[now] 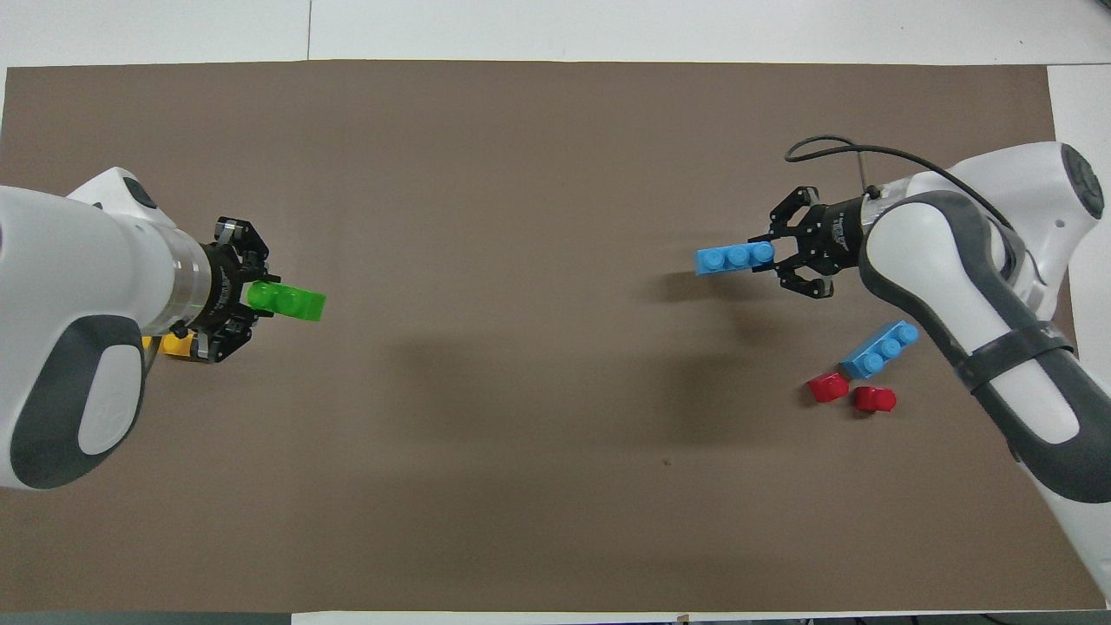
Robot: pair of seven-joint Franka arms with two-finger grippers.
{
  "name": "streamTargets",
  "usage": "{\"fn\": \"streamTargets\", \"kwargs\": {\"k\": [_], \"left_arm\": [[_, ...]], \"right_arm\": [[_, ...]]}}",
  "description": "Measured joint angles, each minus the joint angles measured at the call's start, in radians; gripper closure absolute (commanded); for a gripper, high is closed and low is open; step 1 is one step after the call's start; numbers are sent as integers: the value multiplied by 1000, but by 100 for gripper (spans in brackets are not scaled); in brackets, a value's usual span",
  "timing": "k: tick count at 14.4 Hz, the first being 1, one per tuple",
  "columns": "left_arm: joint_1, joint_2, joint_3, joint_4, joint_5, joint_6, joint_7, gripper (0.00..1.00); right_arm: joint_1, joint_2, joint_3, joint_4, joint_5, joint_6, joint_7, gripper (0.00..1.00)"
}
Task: Remove green block with left arm and hold with right
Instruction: 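Carry the green brick outward while the right gripper carries the blue brick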
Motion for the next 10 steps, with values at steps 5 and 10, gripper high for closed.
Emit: {"fn": "streamTargets", "kwargs": {"k": [5, 10], "left_arm": [[132, 14, 2, -1, -56, 26, 259, 100], [196, 92, 2, -2, -58, 120, 375, 100]], "right_arm": [[-149, 23, 0, -31, -7, -12, -164, 100], [-167, 37, 1, -71, -7, -12, -190, 100]]}}
